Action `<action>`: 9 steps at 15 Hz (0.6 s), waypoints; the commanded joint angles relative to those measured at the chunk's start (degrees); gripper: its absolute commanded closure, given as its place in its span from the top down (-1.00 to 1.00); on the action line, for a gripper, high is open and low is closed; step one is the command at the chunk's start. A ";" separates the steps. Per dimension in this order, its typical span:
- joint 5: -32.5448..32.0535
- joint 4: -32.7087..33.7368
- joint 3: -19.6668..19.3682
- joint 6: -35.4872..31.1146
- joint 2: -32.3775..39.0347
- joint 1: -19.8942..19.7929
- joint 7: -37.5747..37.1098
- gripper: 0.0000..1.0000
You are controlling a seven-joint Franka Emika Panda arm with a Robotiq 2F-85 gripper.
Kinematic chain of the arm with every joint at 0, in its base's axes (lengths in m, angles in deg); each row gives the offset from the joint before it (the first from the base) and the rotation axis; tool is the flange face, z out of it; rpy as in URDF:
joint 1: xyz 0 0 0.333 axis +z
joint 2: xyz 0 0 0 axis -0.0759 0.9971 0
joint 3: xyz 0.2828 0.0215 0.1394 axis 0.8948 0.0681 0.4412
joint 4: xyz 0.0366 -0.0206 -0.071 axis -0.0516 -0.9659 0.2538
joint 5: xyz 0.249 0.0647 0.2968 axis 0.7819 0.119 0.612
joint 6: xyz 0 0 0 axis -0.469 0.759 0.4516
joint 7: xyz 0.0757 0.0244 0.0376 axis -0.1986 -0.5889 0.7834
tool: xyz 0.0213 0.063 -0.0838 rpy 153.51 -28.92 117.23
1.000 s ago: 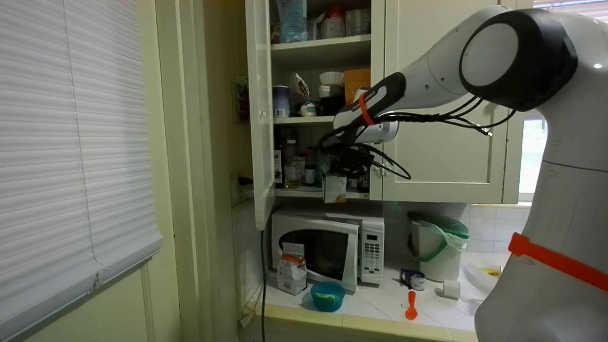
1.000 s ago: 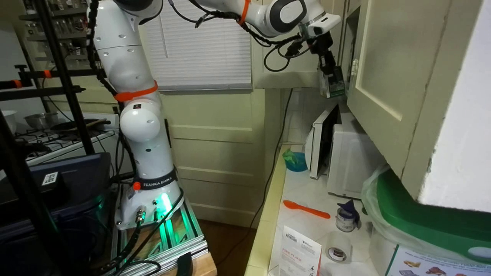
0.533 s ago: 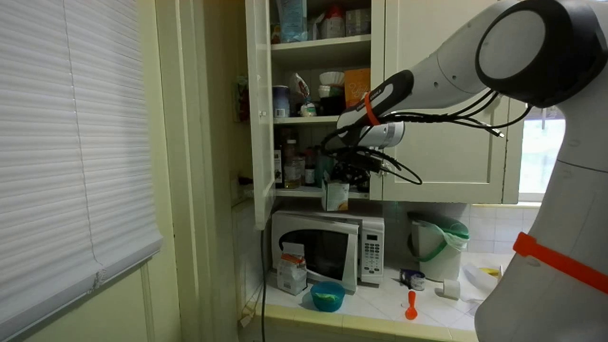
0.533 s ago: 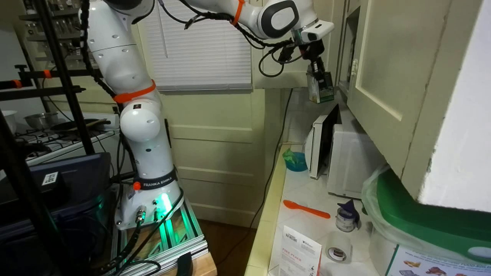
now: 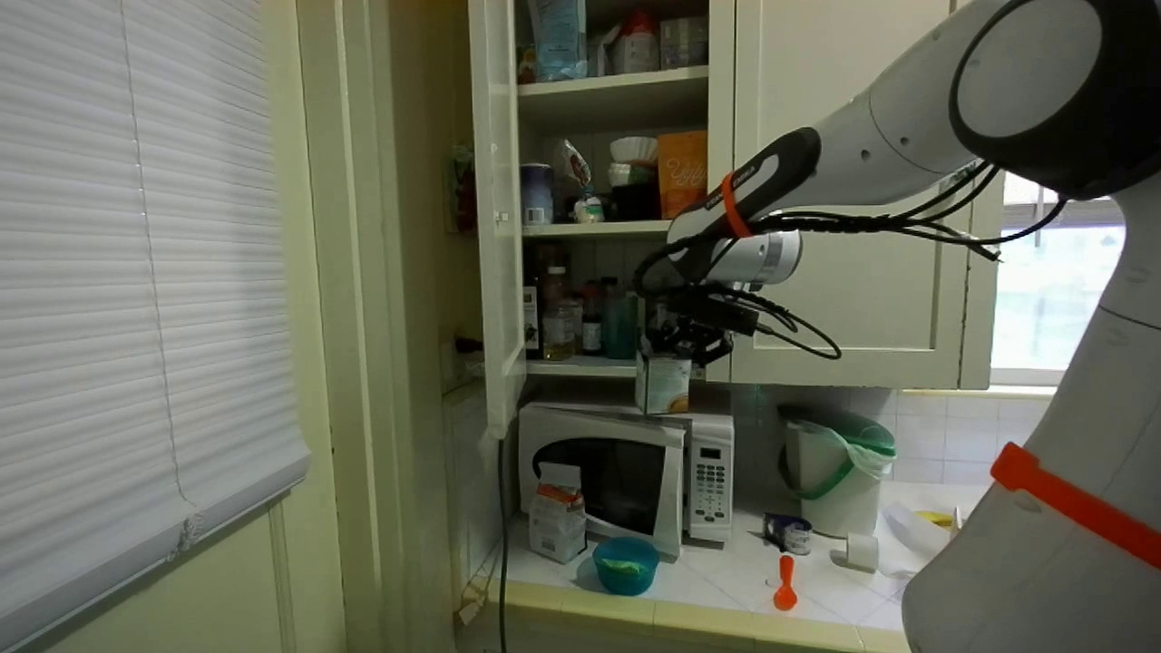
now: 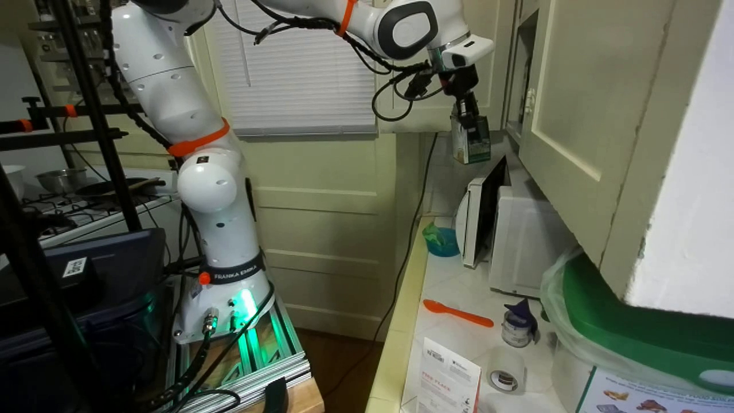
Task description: Get the white box from the cabinet and place it on the counter.
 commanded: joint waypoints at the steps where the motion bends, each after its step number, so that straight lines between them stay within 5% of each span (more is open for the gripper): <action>1: 1.98 -3.86 -1.44 1.59 -3.41 -2.57 0.45 -1.00; 9: 1.62 -6.32 -4.88 0.63 0.98 -8.44 -1.49 -1.00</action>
